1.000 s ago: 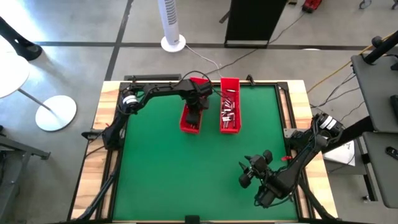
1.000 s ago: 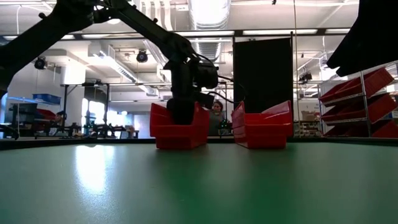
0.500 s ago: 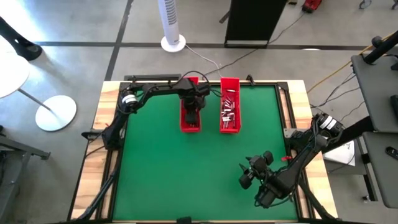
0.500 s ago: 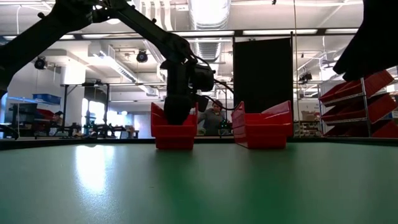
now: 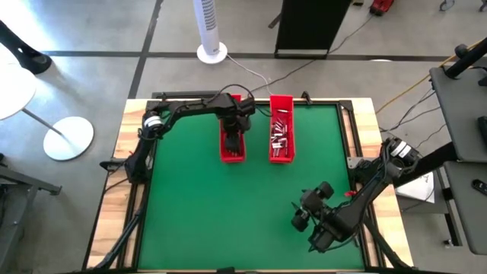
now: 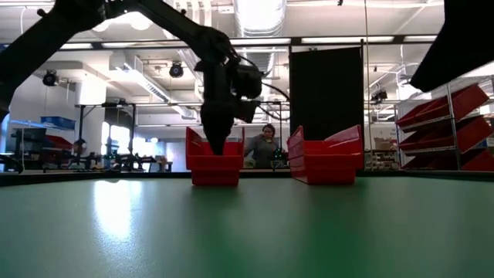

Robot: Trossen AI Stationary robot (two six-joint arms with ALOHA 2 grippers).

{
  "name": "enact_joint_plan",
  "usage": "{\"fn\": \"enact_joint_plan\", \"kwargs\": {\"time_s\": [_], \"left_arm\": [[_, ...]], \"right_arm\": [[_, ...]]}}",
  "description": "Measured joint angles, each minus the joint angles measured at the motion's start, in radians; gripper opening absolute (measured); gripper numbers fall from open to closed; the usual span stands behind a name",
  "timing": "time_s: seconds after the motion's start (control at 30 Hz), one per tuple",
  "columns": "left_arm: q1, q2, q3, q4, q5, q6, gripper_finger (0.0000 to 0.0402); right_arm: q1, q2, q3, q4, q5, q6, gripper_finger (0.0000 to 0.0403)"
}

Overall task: Sort batteries
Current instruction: Put the black battery into the left red bin

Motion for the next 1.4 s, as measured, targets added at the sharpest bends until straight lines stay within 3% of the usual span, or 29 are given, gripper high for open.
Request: {"fn": "enact_joint_plan", "kwargs": {"time_s": [0.13,0.2,0.4,0.7,0.83,0.97,1.23,1.4], "left_arm": [[-0.002,-0.053,0.0,-0.014,0.013,0.012,0.0147],[-0.004,-0.086,0.0,-0.018,0.051,0.019,0.0147],[-0.048,-0.217,-0.078,0.093,0.27,-0.006,0.0147],[-0.291,-0.472,-0.425,0.708,0.294,-0.135,0.0147],[-0.42,-0.533,-0.546,1.0,0.301,-0.117,0.0147],[-0.506,-0.551,-0.569,1.117,0.305,-0.001,0.0147],[-0.562,-0.554,-0.445,1.01,0.311,0.029,0.0147],[-0.563,-0.554,-0.441,1.005,0.311,0.057,0.0147]], "right_arm": [[-0.01,-0.001,0.053,-0.088,-0.003,-0.077,0.0302],[-0.01,-0.005,0.075,-0.137,-0.058,-0.127,0.0315],[-0.011,-0.014,0.072,-0.188,-0.521,-0.275,0.0332],[0.033,-0.01,0.049,-0.154,-1.091,-0.094,0.0314],[0.069,-0.01,0.003,-0.101,-1.181,-0.023,0.0296],[0.059,-0.008,-0.082,0.056,-1.264,0.017,0.0279],[0.066,-0.008,-0.205,0.112,-1.418,0.005,0.0255],[0.066,-0.006,-0.241,0.181,-1.488,-0.038,0.0252]]}}
